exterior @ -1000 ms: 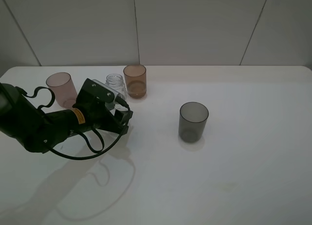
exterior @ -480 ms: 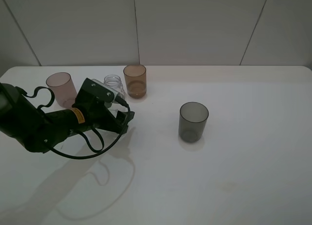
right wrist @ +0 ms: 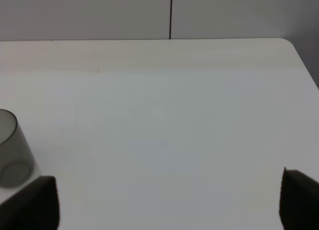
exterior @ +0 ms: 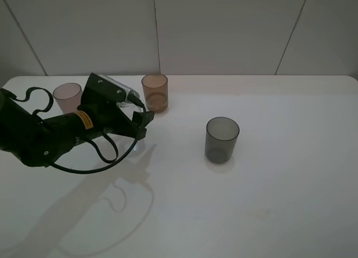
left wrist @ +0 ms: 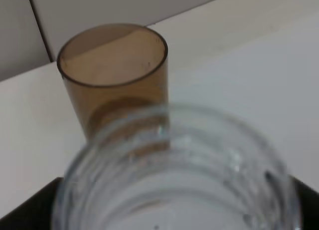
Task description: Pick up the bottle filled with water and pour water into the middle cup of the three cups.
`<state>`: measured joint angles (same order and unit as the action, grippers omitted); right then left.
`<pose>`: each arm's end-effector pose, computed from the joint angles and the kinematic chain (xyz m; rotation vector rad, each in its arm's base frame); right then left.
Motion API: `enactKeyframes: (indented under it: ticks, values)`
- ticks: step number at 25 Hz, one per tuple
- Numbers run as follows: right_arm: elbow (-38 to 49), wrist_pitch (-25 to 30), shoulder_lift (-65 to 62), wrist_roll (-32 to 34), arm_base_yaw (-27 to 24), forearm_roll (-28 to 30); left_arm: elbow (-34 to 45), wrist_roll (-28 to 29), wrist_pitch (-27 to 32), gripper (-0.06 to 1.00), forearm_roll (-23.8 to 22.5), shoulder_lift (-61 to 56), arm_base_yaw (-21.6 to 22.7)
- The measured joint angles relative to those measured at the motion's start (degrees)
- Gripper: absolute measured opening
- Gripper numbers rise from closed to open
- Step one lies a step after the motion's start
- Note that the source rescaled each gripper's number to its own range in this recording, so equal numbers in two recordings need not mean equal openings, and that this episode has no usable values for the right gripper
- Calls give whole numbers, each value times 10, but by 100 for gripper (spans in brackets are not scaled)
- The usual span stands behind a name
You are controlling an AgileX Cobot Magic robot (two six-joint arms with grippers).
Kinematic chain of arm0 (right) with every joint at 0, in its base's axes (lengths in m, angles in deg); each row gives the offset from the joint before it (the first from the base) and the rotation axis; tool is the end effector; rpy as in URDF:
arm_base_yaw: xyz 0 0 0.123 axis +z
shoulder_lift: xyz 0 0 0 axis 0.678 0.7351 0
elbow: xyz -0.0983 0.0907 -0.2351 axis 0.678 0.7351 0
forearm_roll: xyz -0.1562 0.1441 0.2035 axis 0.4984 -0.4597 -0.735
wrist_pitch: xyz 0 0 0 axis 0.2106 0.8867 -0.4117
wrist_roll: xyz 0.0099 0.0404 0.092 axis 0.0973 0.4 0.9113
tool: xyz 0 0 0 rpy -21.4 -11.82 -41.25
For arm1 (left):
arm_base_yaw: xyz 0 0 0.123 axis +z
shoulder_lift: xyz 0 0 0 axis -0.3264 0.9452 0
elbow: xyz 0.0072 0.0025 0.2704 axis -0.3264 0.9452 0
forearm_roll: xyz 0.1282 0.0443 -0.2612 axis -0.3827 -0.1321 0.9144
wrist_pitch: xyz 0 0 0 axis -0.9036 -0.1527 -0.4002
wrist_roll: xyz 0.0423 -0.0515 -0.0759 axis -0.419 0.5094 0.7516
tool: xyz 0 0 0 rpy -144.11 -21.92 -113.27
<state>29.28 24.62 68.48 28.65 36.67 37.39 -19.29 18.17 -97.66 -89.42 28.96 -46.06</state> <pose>0.0529 -0.0055 0.2999 0.0807 2.0248 -0.0825 0.2825 -0.1576 0.0461 0.5875 1.7911 -0.3868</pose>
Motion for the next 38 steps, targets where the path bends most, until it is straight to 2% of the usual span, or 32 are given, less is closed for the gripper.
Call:
enactKeyframes:
  ticks: [11, 16, 20, 24, 26, 29, 33, 38]
  values:
    - [0, 0, 0, 0, 0, 0, 2, -40, 19, 99, 21, -124, 0]
    - [0, 0, 0, 0, 0, 0, 2, -43, 75, 99, 39, -235, 0]
    - [0, 0, 0, 0, 0, 0, 2, -44, 208, 99, 66, -363, 0]
    - [0, 0, 0, 0, 0, 0, 1, -47, 398, 99, 103, -502, 0]
    - [0, 0, 0, 0, 0, 0, 1, -55, 508, 99, 110, -581, 0]
    - [0, 0, 0, 0, 0, 0, 1, -62, 630, 99, 113, -689, 1]
    - [0, 0, 0, 0, 0, 0, 1, -60, 767, 99, 113, -818, 24]
    - [0, 0, 0, 0, 0, 0, 1, -29, 913, 99, 111, -948, 62]
